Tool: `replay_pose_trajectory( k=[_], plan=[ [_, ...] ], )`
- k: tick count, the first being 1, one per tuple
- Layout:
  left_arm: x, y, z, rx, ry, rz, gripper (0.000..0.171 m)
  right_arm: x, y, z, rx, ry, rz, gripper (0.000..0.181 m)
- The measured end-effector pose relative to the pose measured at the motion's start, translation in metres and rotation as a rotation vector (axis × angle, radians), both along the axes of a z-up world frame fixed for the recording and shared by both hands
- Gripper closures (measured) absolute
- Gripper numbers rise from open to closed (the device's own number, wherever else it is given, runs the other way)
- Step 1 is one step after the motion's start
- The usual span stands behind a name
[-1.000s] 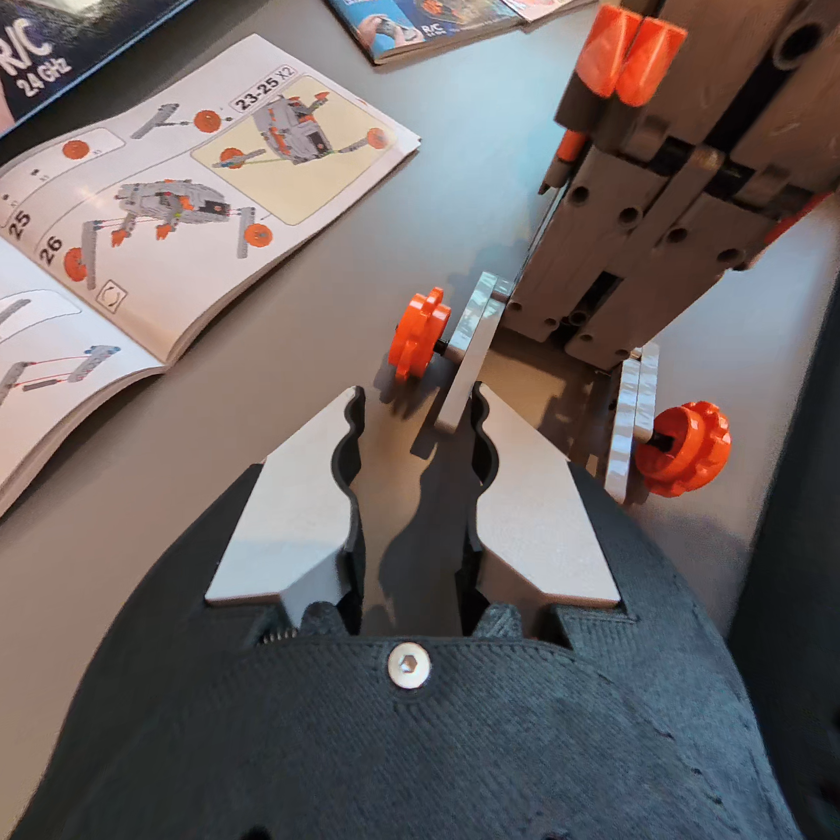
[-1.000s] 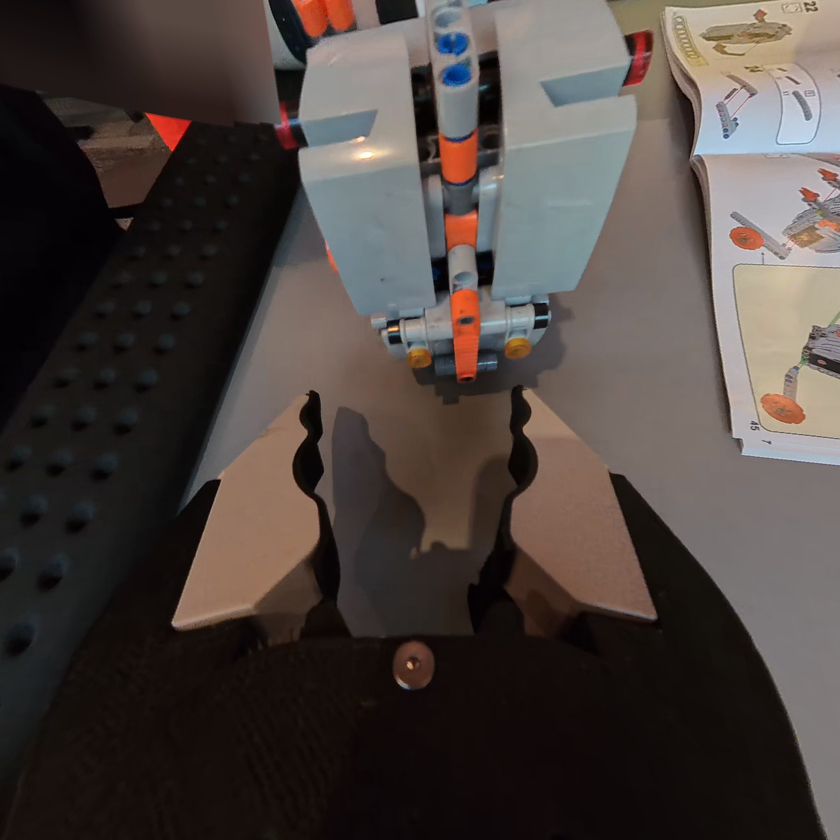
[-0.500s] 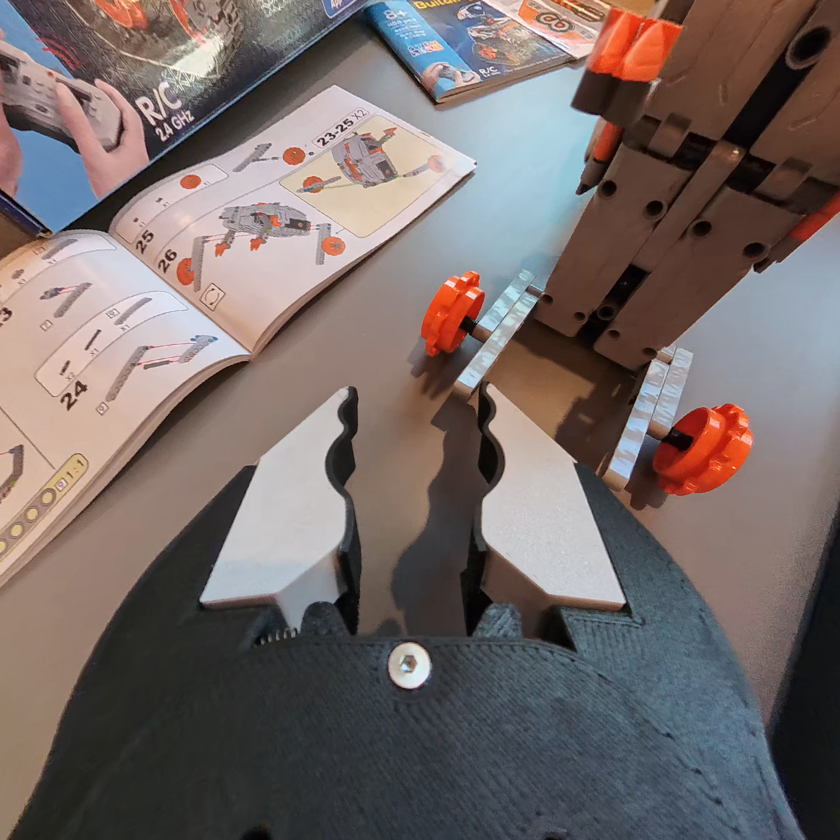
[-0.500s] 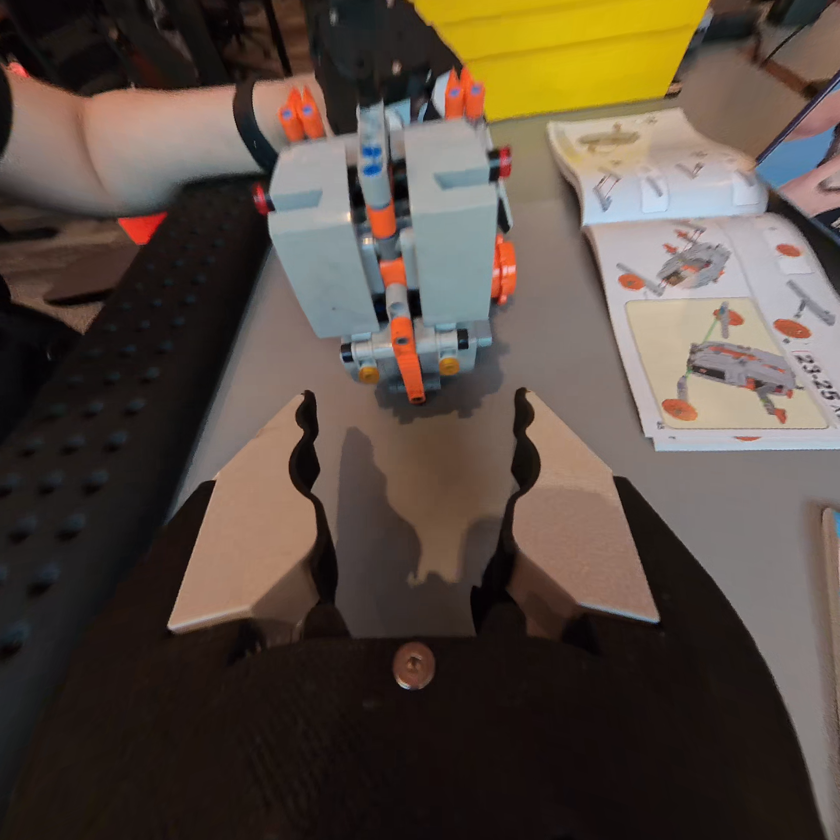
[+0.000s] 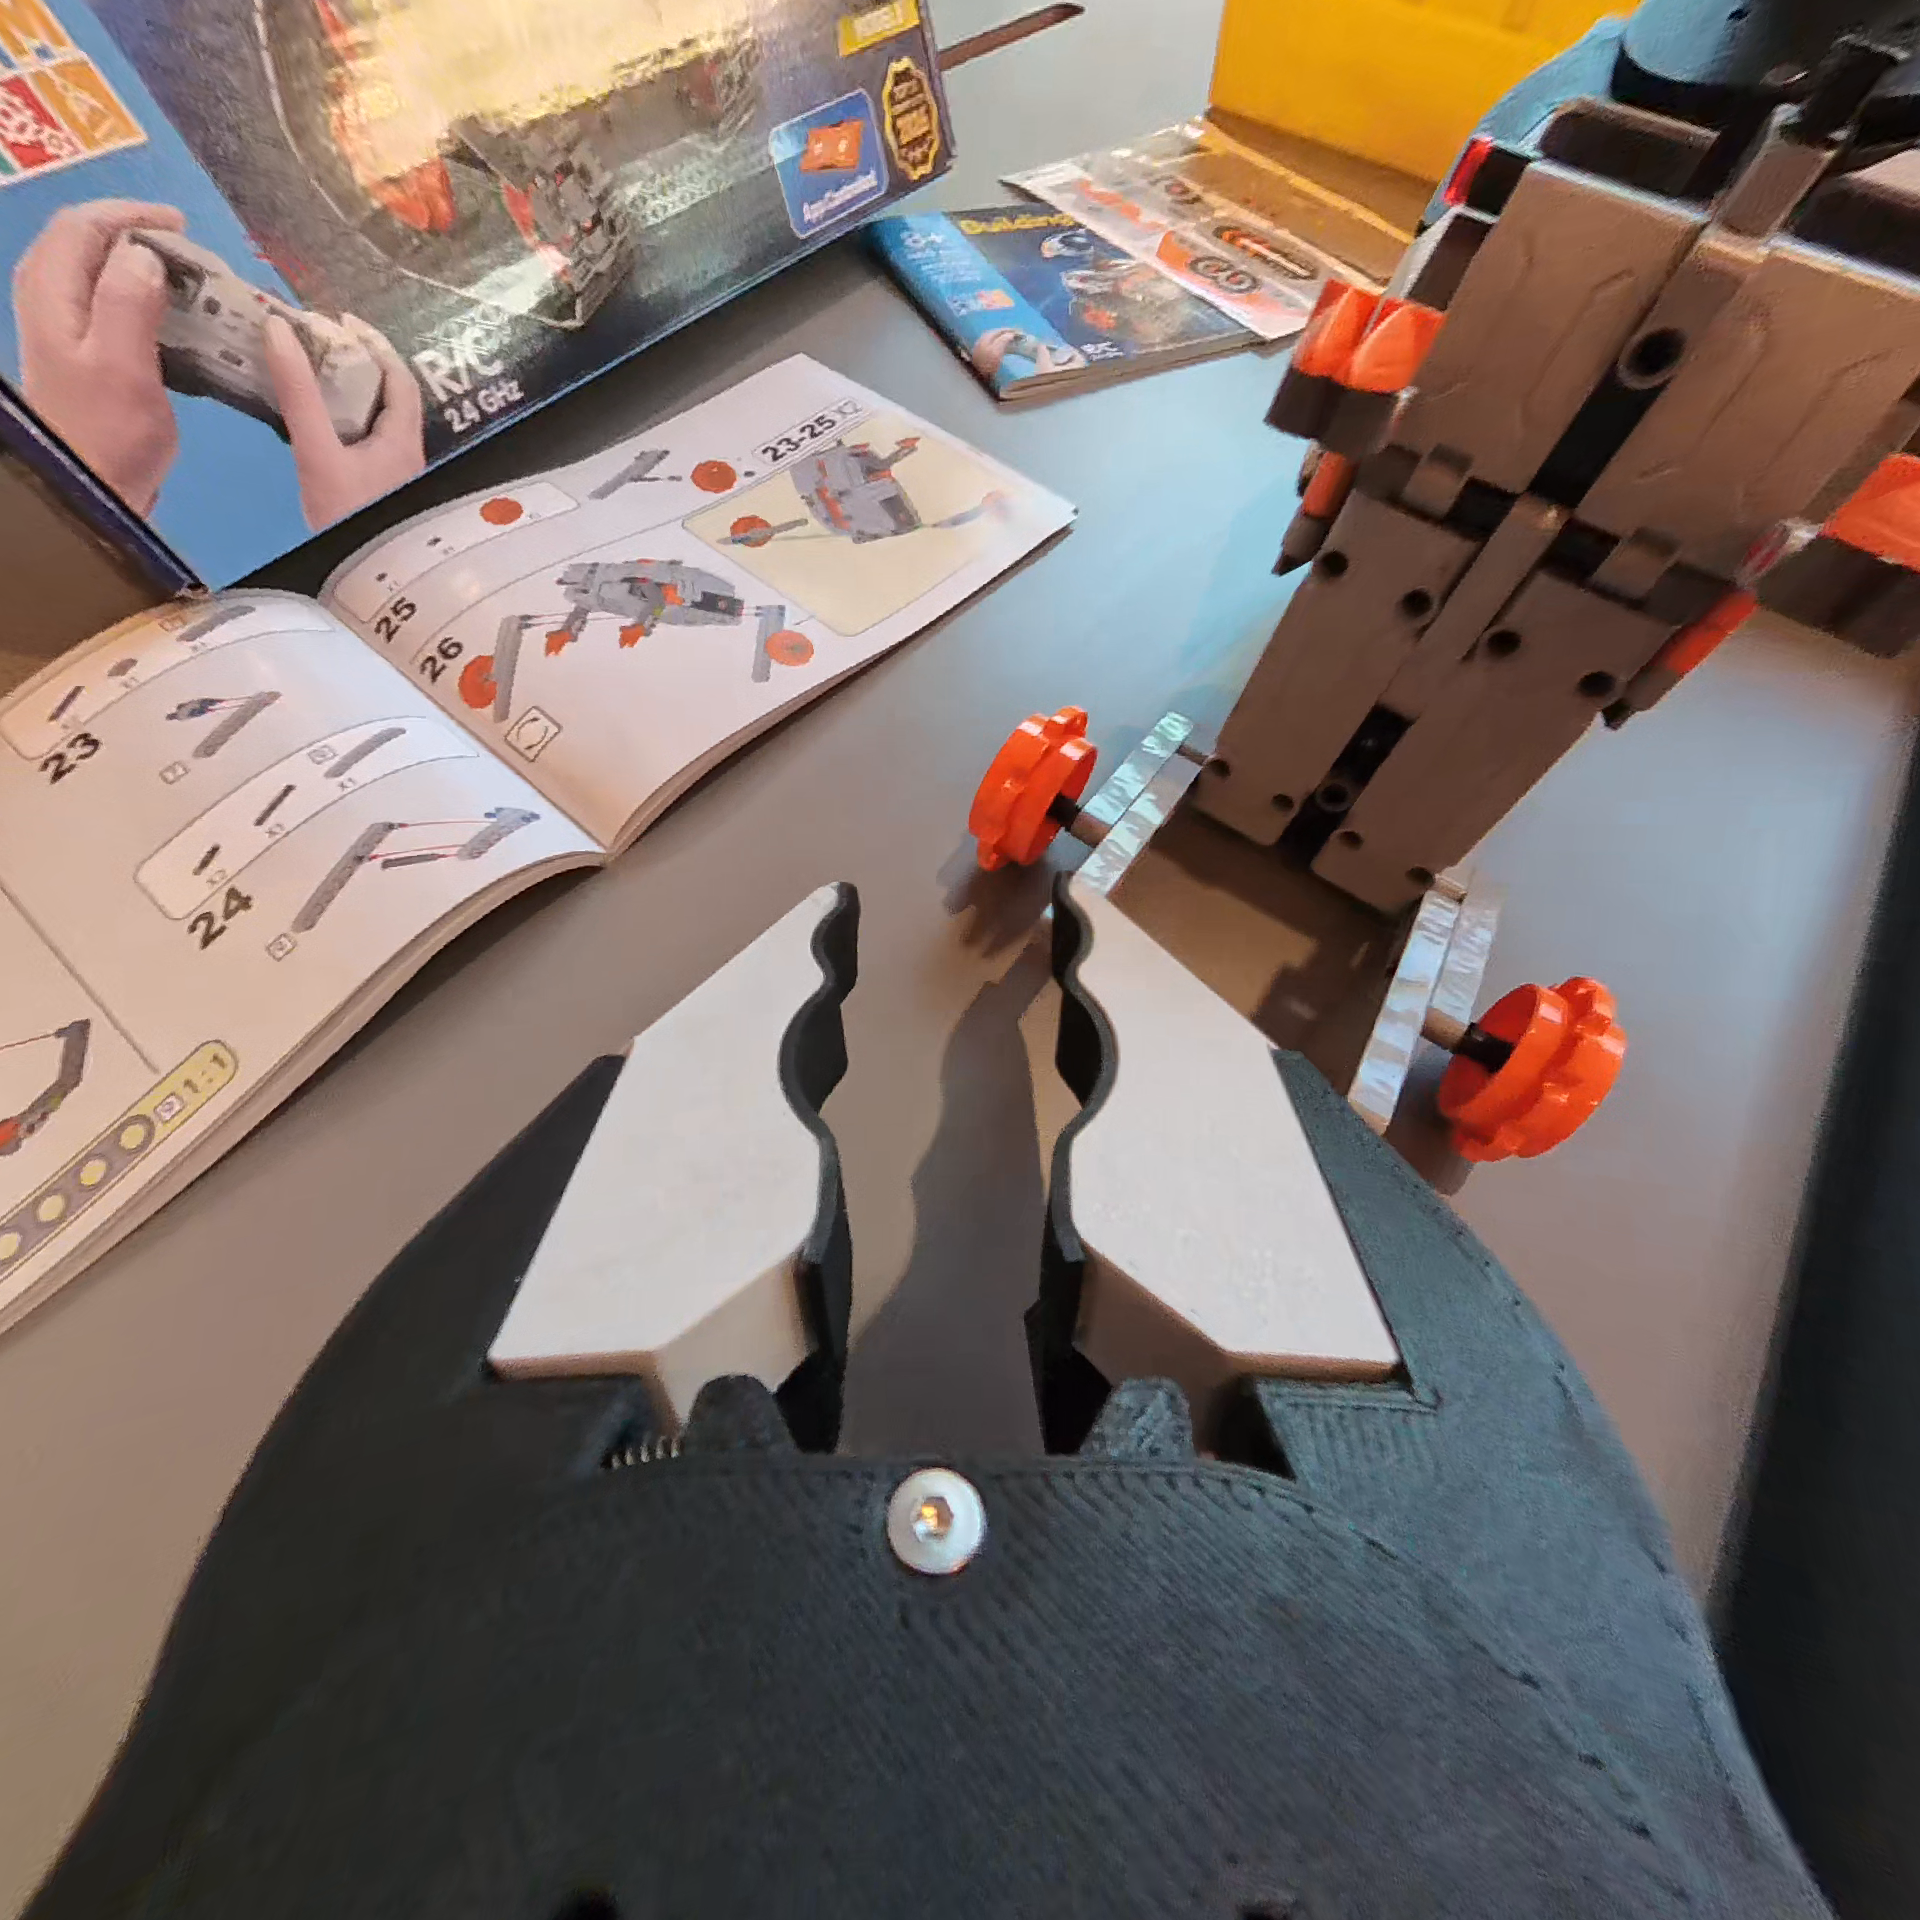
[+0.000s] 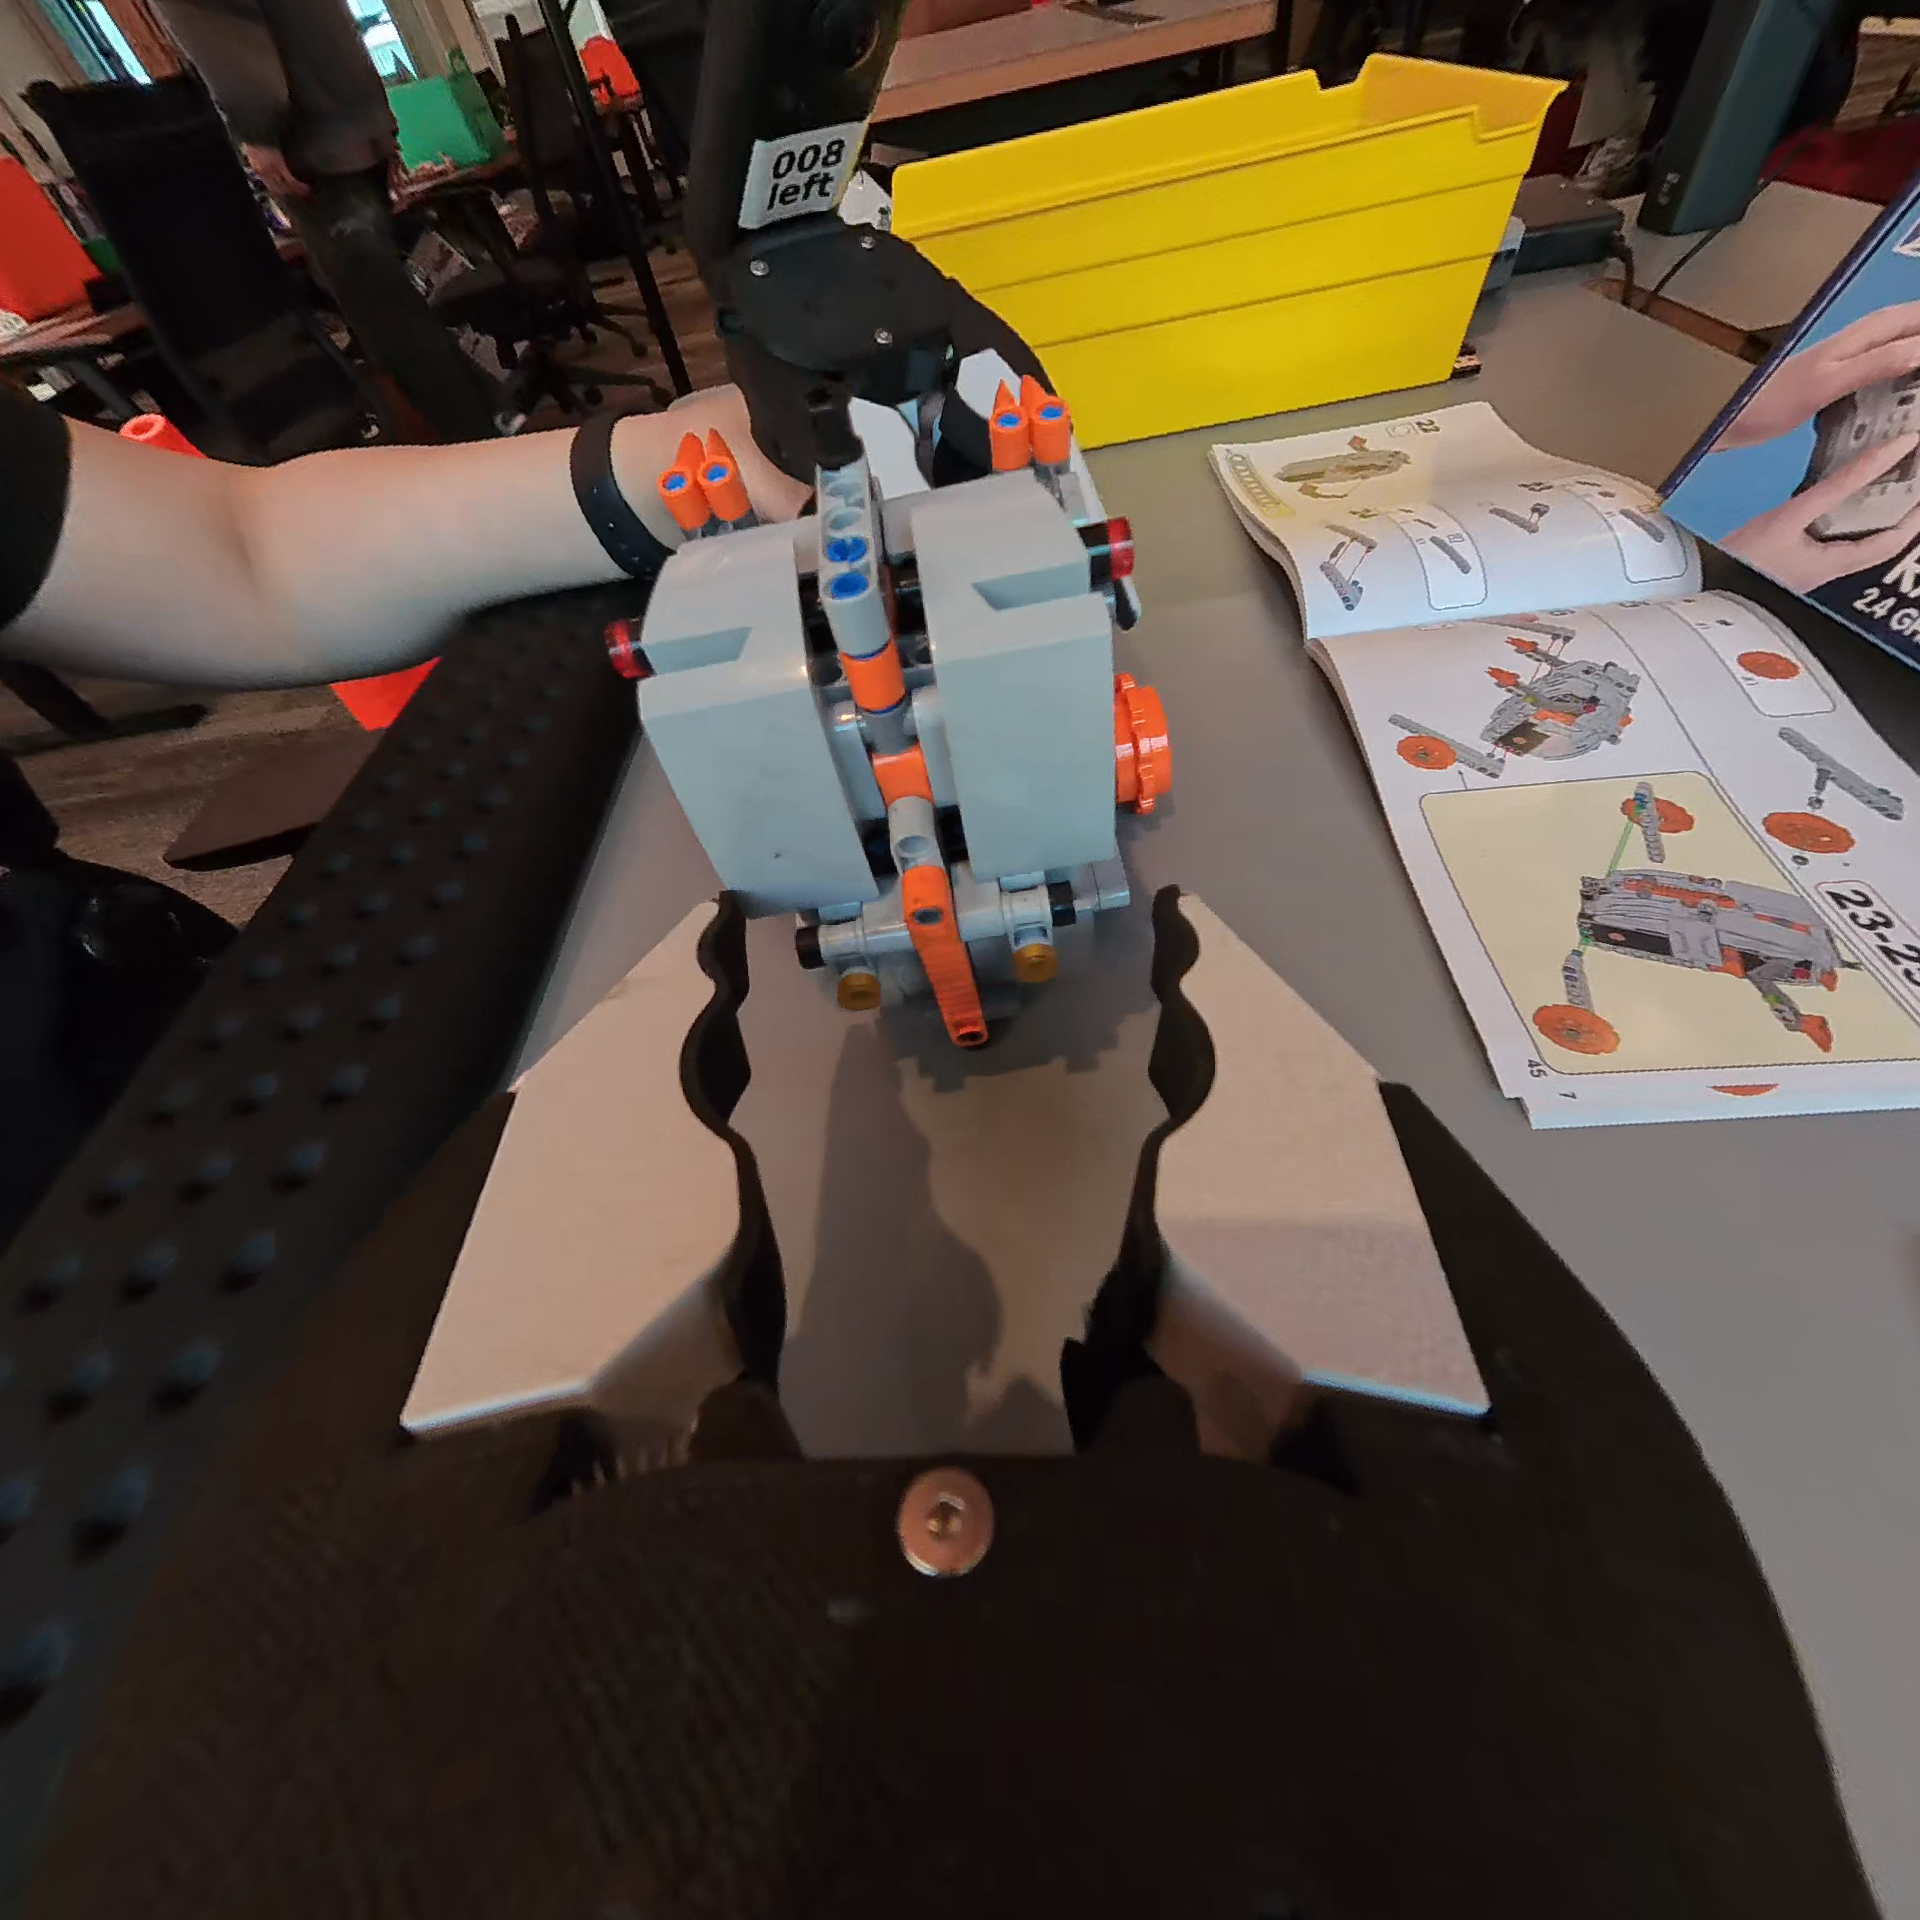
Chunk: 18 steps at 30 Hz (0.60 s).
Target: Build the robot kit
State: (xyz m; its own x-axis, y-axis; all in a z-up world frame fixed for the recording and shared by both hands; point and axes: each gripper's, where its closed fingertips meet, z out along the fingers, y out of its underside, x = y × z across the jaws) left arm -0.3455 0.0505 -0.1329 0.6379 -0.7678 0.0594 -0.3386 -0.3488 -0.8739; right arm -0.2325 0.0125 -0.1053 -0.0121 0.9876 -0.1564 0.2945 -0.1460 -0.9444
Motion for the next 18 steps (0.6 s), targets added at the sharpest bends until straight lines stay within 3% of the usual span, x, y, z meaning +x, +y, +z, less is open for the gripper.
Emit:
replay_pose_trajectory(
  k=[8, 18],
  plan=[
    [0.004, -0.006, -0.003, 0.022, 0.053, -0.045, 0.135, -0.011, -0.008, 0.0, 0.032, 0.001, 0.007, 0.098],
    [0.005, -0.008, -0.004, 0.004, 0.054, -0.06, 0.136, -0.002, -0.006, 0.001, -0.004, 0.011, 0.028, 0.114]
  ],
)
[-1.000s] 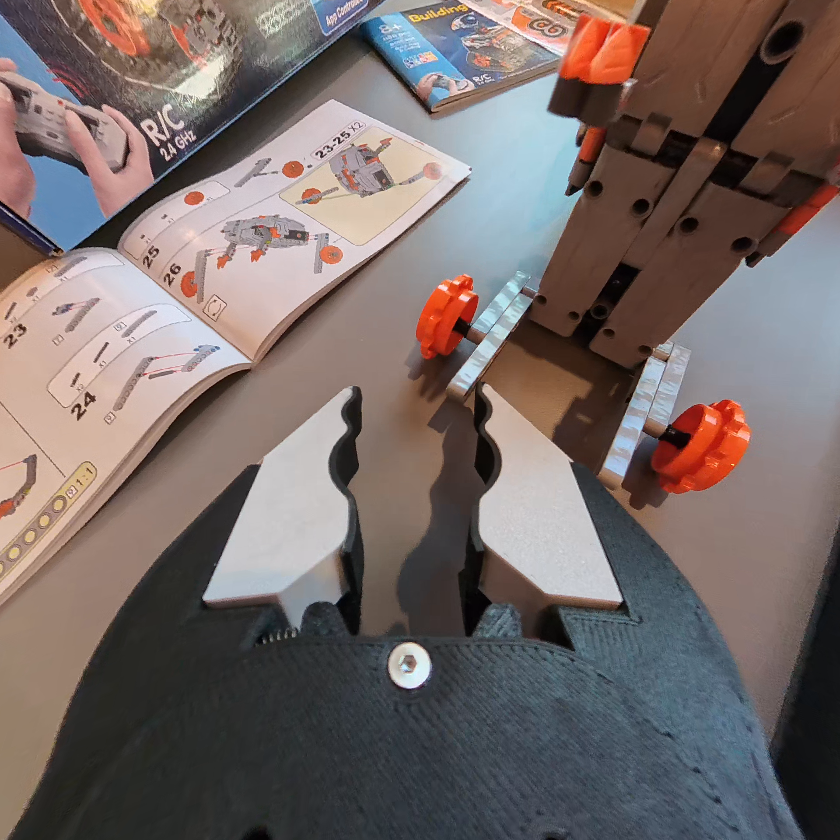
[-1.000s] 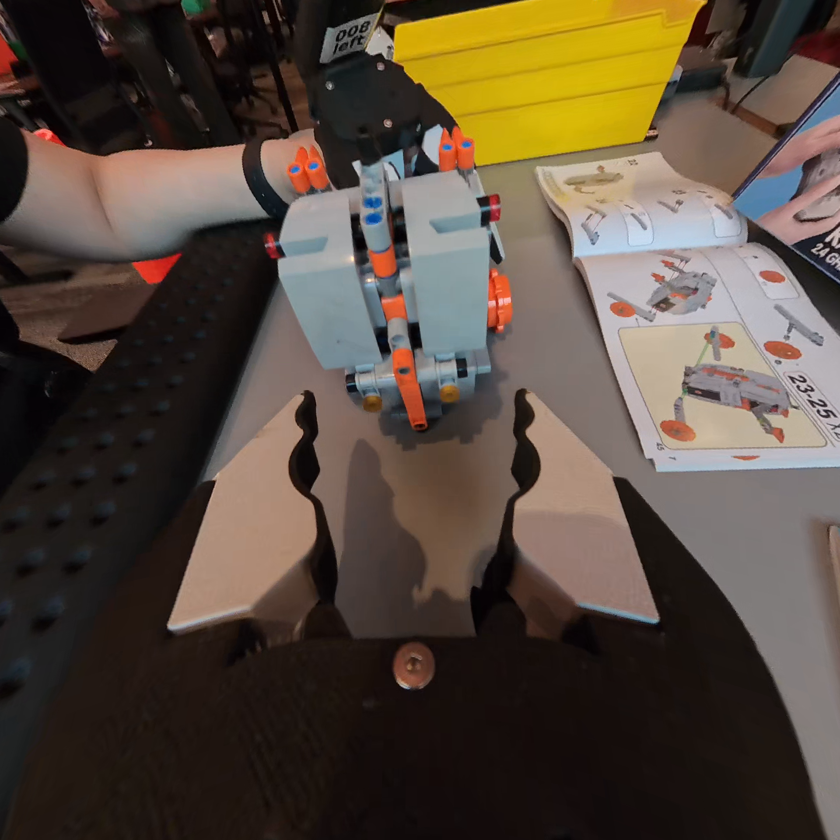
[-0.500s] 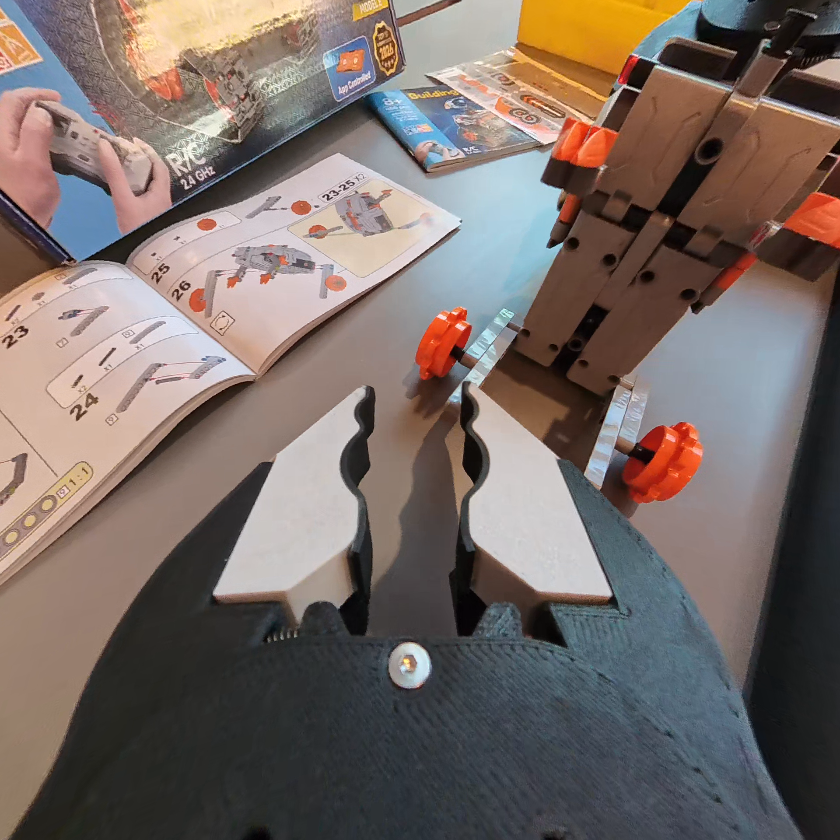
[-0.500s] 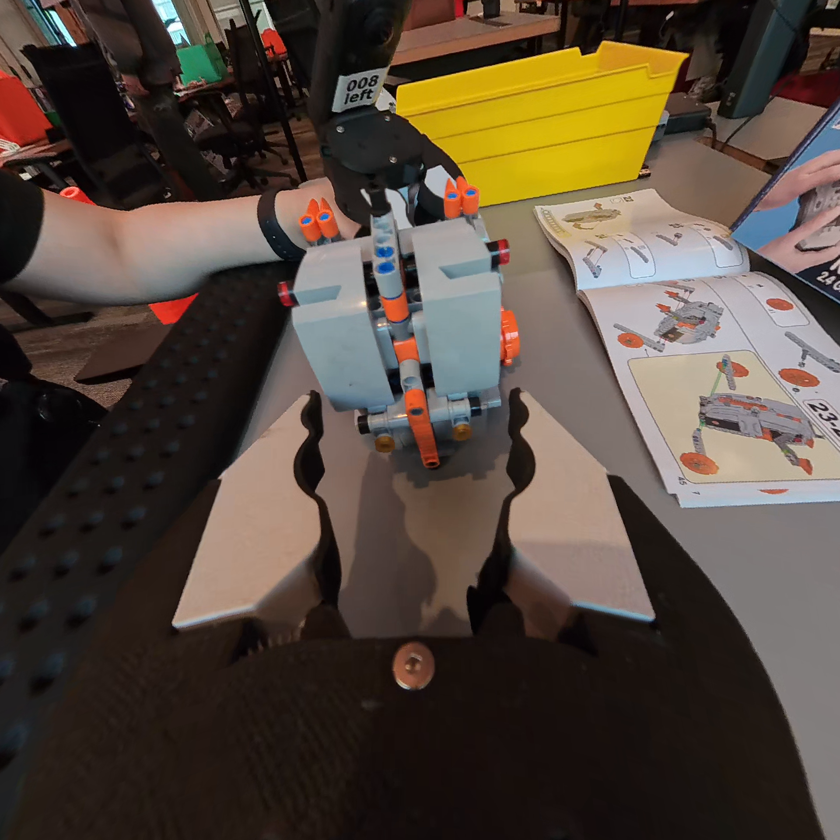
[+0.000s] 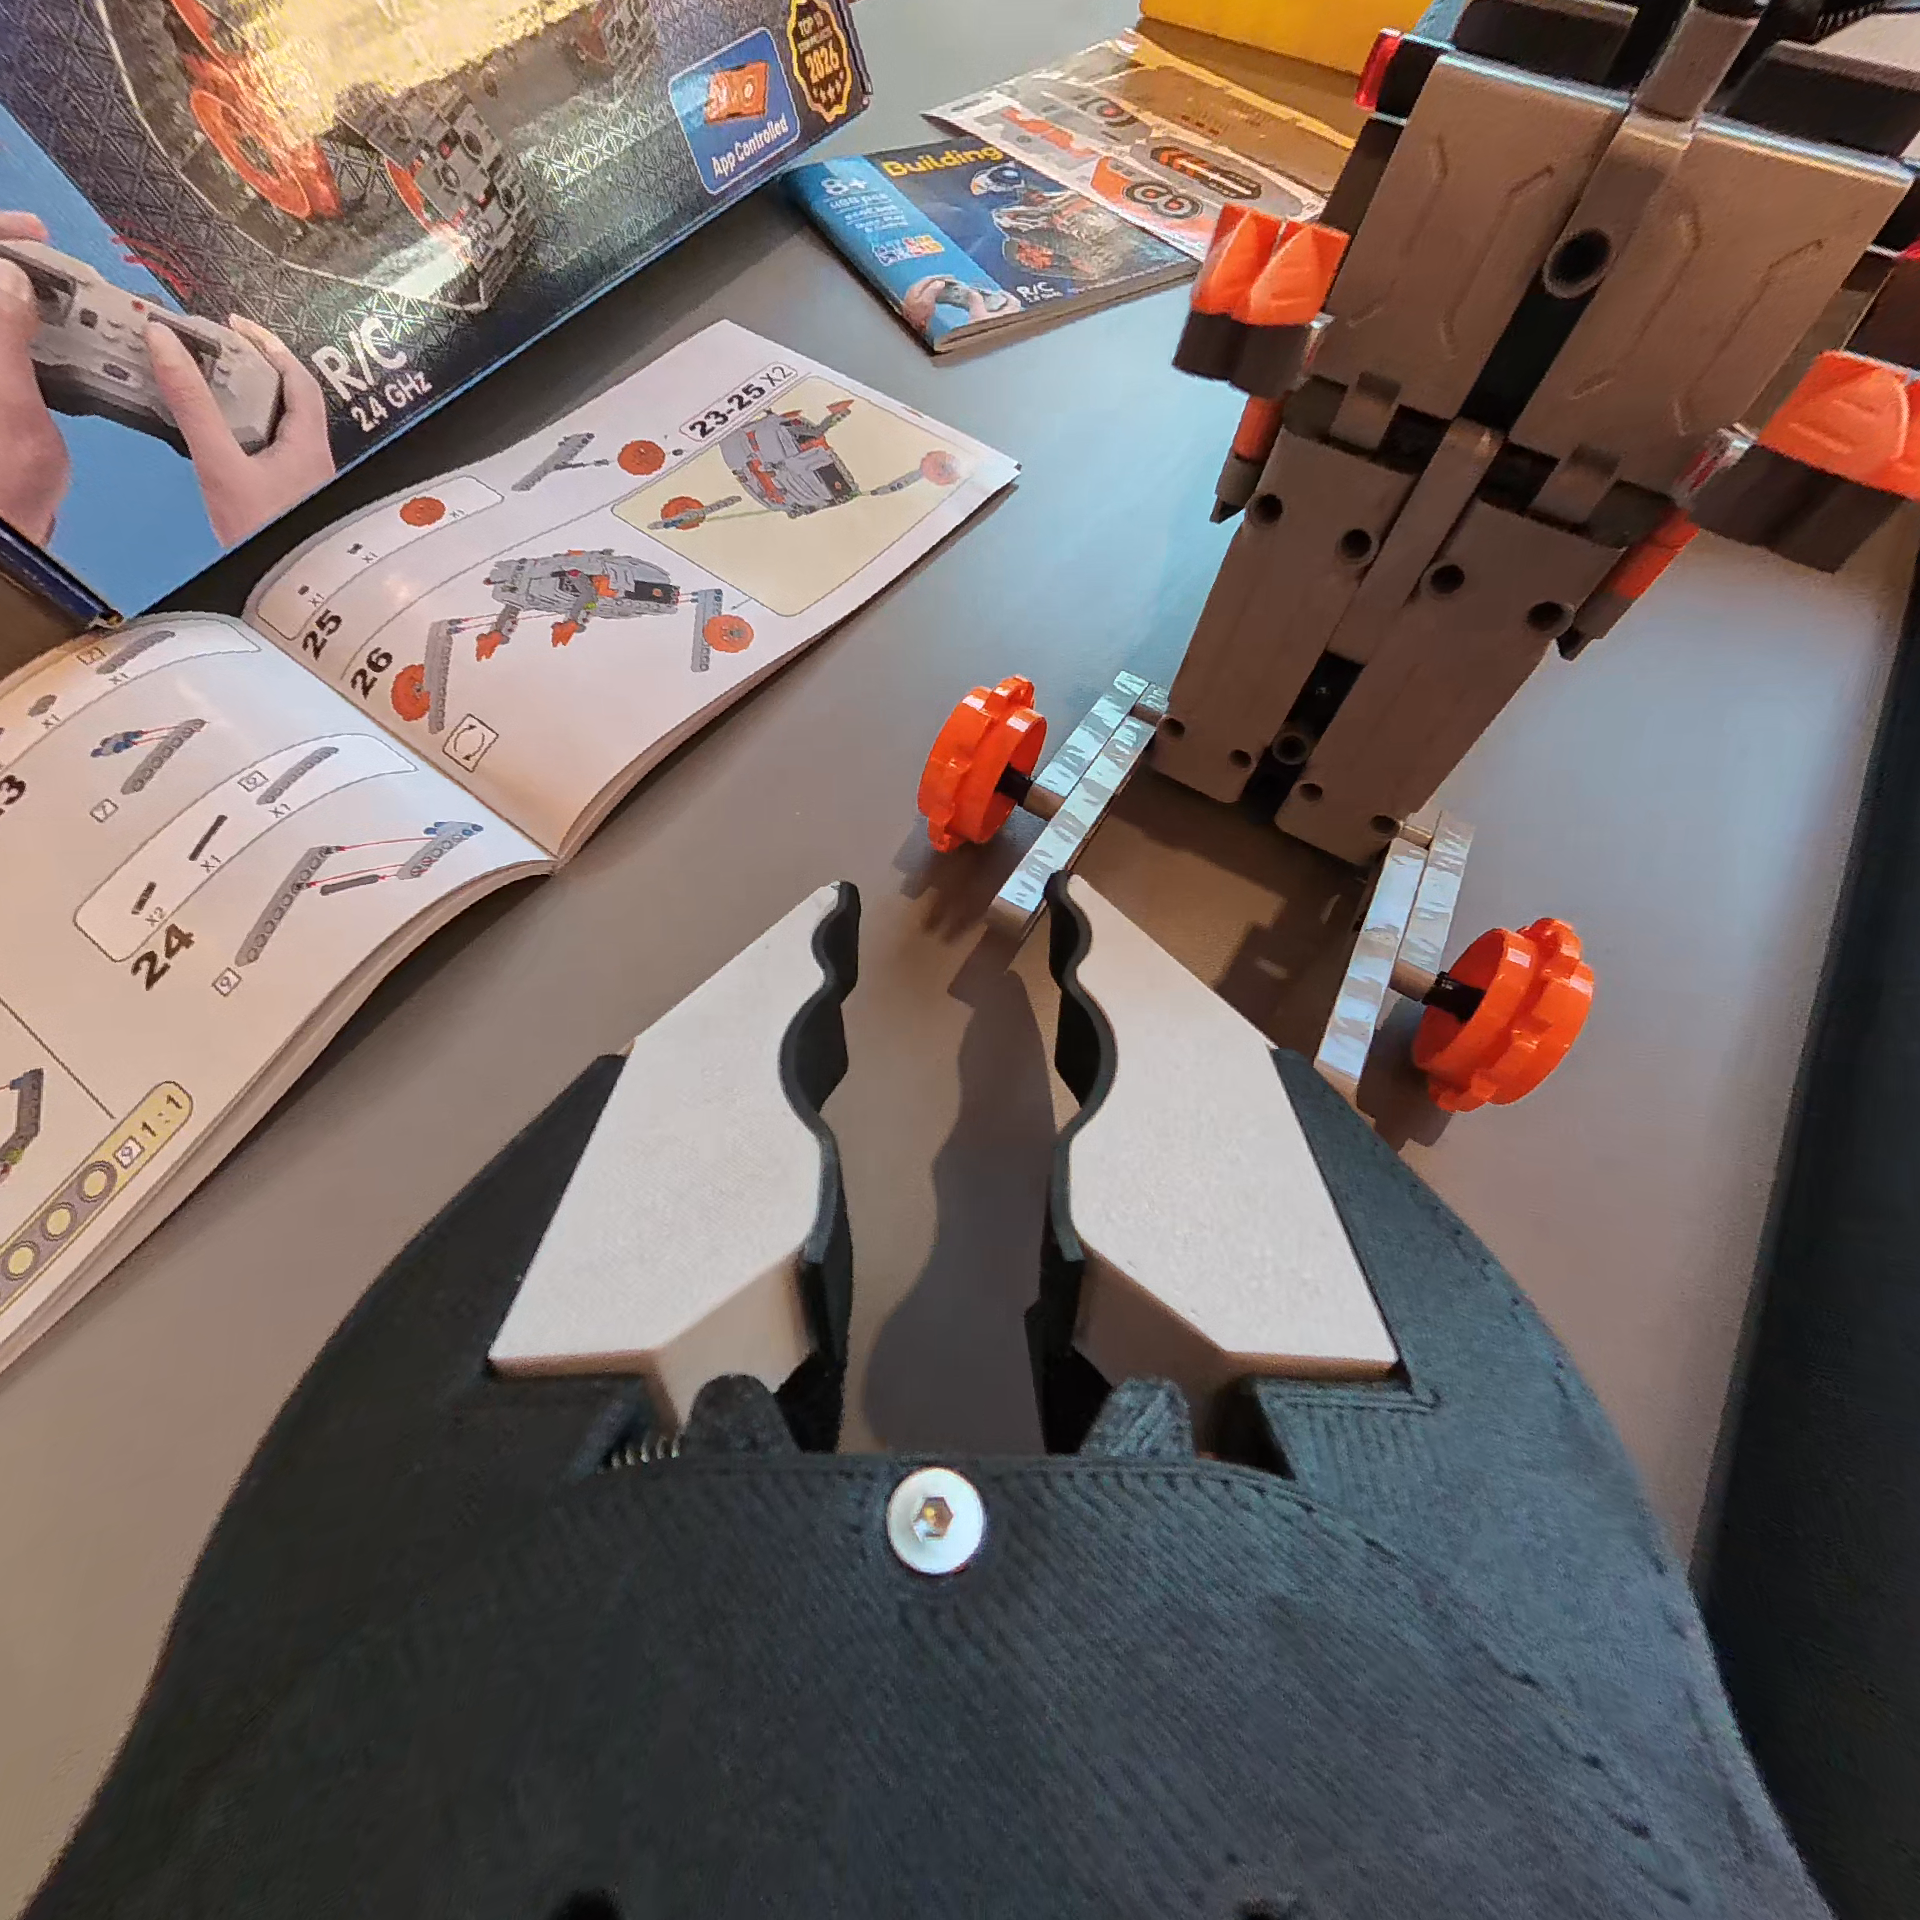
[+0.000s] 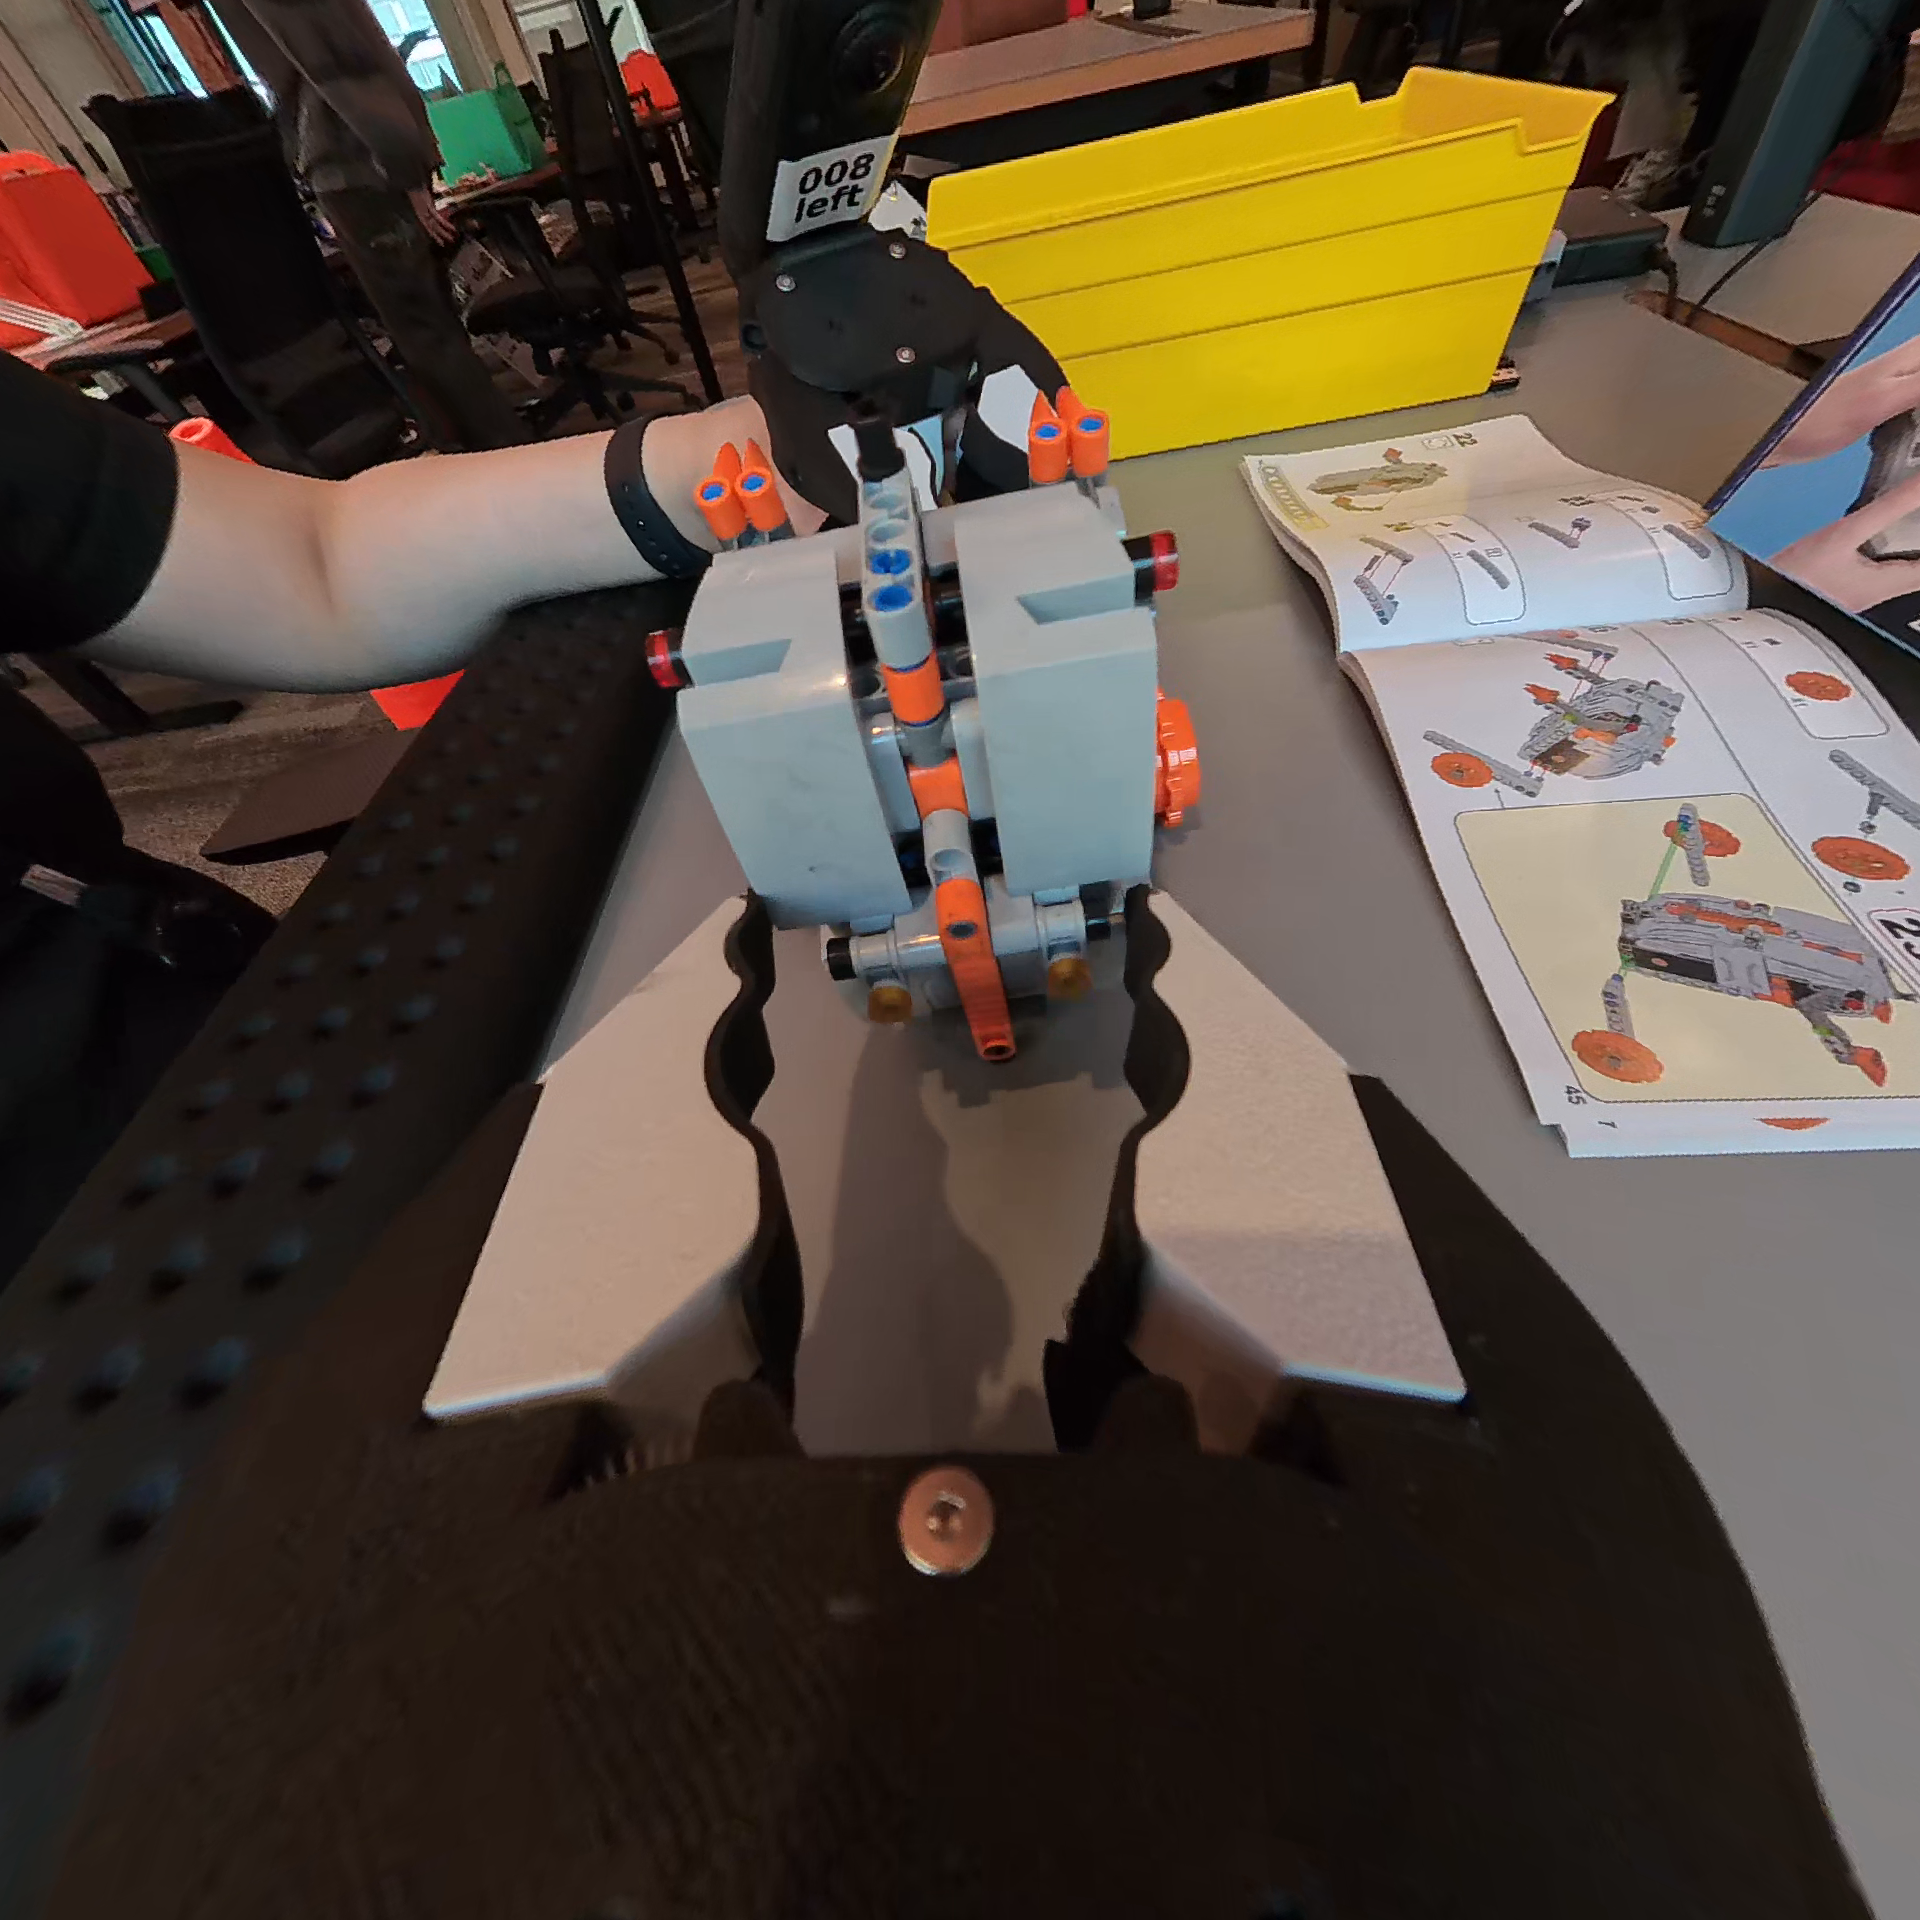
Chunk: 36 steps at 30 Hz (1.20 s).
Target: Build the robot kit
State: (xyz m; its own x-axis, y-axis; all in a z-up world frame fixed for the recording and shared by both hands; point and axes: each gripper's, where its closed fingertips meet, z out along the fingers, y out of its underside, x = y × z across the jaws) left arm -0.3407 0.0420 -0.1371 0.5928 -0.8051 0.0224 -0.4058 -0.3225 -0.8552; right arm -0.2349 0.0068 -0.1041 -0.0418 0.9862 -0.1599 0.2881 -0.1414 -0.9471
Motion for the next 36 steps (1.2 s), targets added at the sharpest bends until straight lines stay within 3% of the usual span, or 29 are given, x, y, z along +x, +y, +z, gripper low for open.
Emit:
replay_pose_trajectory(
  k=[10, 19, 25, 28, 36],
  plan=[
    [0.001, -0.005, -0.017, -0.018, 0.109, -0.027, 0.134, 0.002, 0.0, -0.002, -0.002, -0.018, 0.009, 0.115],
    [-0.002, -0.003, -0.016, -0.02, 0.102, -0.014, 0.133, 0.002, -0.001, -0.005, 0.013, -0.033, 0.014, 0.114],
    [-0.002, -0.003, -0.016, -0.021, 0.105, -0.02, 0.134, -0.007, -0.004, -0.002, 0.007, -0.015, 0.027, 0.099],
    [-0.002, -0.004, -0.018, -0.018, 0.12, -0.026, 0.135, -0.009, -0.001, -0.005, 0.029, -0.035, -0.002, 0.112],
    [-0.006, -0.001, -0.016, -0.023, 0.107, -0.013, 0.136, -0.009, 0.002, 0.002, 0.058, -0.041, -0.014, 0.113]
  ],
)
